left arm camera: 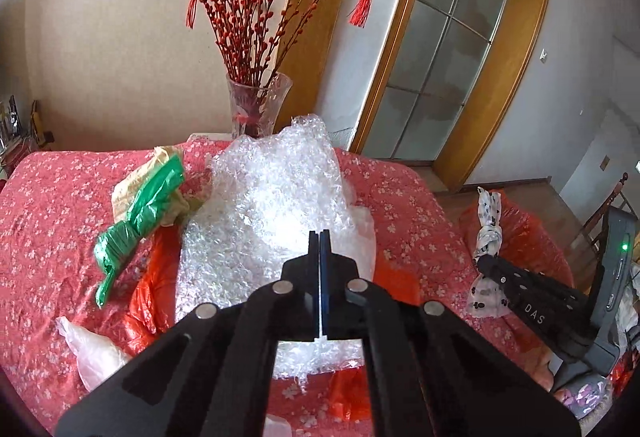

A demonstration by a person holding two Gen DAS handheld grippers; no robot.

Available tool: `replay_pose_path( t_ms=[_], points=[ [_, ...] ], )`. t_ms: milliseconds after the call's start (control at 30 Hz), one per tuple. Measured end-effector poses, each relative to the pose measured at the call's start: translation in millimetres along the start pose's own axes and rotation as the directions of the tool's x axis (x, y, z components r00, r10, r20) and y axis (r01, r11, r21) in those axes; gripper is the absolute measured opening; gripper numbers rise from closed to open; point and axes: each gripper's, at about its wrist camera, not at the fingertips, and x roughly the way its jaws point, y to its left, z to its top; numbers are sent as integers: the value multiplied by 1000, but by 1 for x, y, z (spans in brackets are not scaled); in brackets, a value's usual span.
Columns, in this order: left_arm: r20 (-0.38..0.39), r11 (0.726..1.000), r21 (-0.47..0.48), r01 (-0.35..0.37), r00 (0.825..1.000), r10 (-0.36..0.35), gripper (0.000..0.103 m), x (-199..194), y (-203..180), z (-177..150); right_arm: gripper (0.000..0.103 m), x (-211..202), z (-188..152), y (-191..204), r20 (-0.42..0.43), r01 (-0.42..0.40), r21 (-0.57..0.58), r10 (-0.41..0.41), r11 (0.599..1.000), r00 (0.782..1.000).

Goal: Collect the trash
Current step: 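Carry the patterned cloth and bubble wrap over the trash basket with both tools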

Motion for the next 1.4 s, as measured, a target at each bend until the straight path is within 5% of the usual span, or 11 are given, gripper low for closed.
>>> replay_pose_path(
  t_ms=[833, 1400],
  points=[
    [24, 963, 110, 246, 968, -250, 2, -21, -105, 26, 9, -54, 13, -48, 107, 48, 63, -55, 997, 993],
    [-66, 892, 163, 422, 907, -417, 2, 18, -208, 35, 9, -90, 15, -126, 139, 166, 171, -190, 971, 972]
  ],
)
